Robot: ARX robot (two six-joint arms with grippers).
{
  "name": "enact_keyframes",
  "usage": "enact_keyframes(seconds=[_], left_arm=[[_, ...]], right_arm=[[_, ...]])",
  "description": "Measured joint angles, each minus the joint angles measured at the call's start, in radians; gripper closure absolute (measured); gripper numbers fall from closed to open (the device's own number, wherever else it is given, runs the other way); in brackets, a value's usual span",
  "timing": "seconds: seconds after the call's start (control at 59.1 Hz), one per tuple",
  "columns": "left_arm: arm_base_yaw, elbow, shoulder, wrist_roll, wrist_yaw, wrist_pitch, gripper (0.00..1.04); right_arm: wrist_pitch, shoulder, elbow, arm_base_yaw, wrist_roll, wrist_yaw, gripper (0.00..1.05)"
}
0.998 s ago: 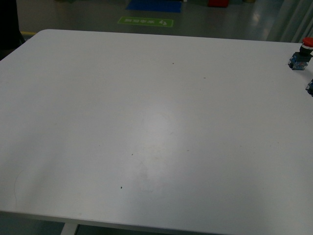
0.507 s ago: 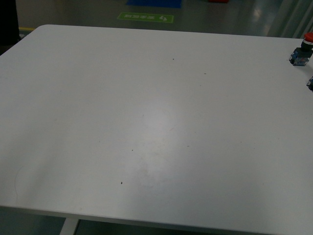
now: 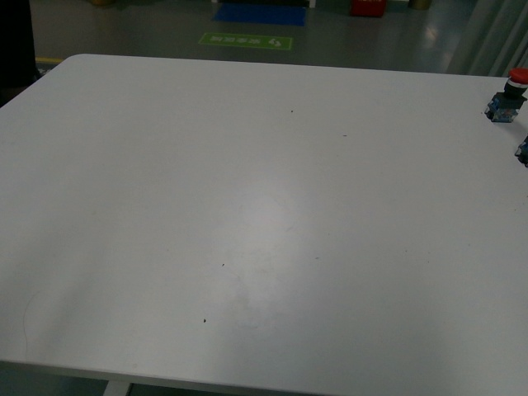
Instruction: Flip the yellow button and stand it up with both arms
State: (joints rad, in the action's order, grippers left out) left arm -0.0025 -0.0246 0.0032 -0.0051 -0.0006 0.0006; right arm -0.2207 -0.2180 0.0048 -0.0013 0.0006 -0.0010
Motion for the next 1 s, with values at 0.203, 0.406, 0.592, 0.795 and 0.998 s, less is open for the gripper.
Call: enact_keyframes(seconds=[0.203,0.406,0.592,0.795,0.998], left_arm=[[0.0,0.0,0.0,0.0,0.0,0.0,0.07],[0.0,0.0,0.0,0.0,0.0,0.0,0.07],[0.0,0.0,0.0,0.0,0.0,0.0,0.07],[0.0,0.0,0.0,0.0,0.0,0.0,0.07],[0.0,0.0,0.0,0.0,0.0,0.0,0.07]], right_arm=[[0.054,0.054,0.0,0.0,0.0,0.0,1.01],[0.216,0.213,0.0,0.0,0.0,0.0,1.01],[0.219,0.213,0.0,0.0,0.0,0.0,1.01],[0.219,0.213,0.0,0.0,-0.001,0.0,1.01],[0.22,0.213,0.0,0.0,-0.001,0.0,0.65]])
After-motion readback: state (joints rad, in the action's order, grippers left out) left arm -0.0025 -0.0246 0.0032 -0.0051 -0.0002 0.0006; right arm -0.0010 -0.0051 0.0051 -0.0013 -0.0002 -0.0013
